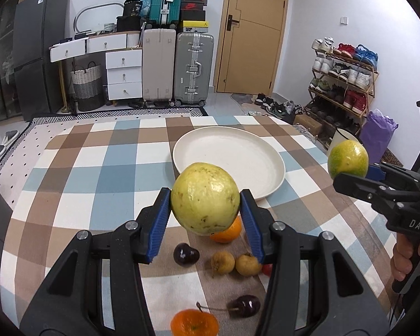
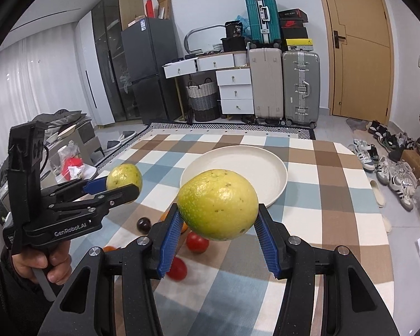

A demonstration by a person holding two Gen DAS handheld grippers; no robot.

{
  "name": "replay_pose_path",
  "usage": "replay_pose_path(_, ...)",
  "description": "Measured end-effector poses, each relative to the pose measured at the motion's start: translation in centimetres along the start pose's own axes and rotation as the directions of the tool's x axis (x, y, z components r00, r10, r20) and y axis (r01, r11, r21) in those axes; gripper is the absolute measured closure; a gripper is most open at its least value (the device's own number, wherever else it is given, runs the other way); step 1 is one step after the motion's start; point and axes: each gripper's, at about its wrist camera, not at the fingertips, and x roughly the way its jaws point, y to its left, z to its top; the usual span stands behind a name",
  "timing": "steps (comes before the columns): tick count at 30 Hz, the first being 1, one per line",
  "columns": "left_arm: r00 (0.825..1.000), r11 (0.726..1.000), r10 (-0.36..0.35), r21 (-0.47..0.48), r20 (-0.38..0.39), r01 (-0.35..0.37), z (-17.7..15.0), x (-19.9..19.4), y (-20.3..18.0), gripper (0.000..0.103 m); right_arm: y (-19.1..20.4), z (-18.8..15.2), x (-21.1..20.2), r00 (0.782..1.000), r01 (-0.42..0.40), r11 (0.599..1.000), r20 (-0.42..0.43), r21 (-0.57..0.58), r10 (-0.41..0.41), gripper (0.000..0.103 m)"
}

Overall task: Organize fruits
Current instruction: 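Carry both held guavas over the cream plate and open both grippers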

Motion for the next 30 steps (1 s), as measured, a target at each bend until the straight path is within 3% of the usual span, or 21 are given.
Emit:
replay_pose_path(19, 0.999, 0.999, 0.008, 0.041, -0.052, -0.006, 3.1, 8.4, -1.8, 0.056, -4.1, 1.2, 9.9, 0.995, 0.017, 0.998, -0.103, 0.054, -0.012, 0.05)
replay_pose_path(30, 0.981, 0.993, 0.045, 0.116, -0.187, -0.024, 3.5, 12.6, -3.1, 0.056, -5.2, 1.7, 12.4, 0.988, 0.026, 0.999, -0.151, 0.038, -0.02, 0.05)
